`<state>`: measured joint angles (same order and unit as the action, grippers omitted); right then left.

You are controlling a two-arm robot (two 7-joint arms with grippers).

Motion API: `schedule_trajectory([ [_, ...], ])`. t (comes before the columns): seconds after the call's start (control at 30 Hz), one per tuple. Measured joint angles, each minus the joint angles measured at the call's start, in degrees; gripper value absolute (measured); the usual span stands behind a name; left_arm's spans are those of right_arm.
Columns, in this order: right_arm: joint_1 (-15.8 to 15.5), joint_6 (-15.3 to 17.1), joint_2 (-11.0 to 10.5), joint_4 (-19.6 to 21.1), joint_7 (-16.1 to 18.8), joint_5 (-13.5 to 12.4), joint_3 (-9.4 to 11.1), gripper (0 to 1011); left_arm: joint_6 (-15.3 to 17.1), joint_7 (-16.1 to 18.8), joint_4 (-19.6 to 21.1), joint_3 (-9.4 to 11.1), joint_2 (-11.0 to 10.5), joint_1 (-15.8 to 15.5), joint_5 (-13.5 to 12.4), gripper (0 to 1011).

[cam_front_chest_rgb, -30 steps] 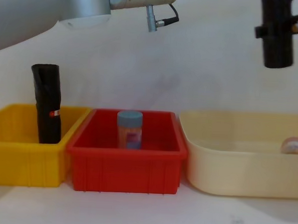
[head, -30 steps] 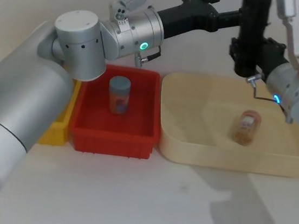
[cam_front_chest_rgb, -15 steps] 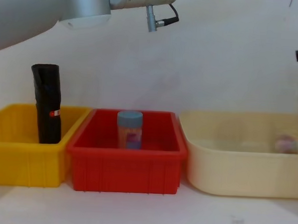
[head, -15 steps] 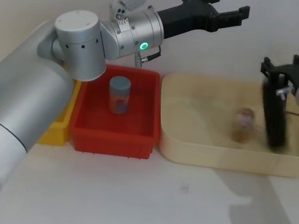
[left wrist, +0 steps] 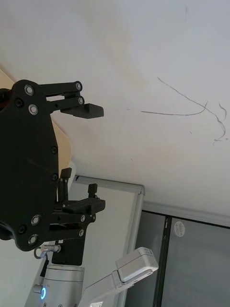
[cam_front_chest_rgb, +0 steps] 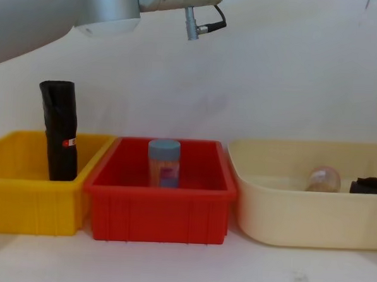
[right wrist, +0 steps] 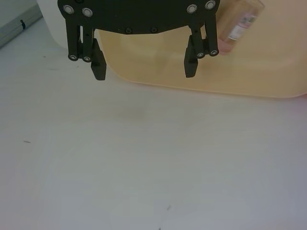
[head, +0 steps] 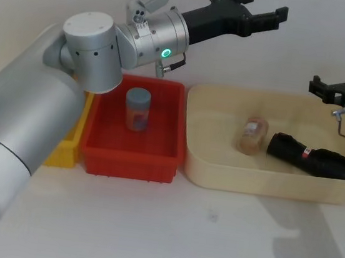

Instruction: Pick up the garbage bag with the one hand and transfer it to the other hand.

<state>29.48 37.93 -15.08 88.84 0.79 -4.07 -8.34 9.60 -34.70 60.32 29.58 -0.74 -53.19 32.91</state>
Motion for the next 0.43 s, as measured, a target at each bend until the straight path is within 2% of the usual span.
schedule_trajectory([
  [0.43,-0.13,0.41,-0.12,-0.27,-0.28,0.07,0.55,1000,0.0,0.0,0.0,0.0,0.0,0.0,0.0,1001],
])
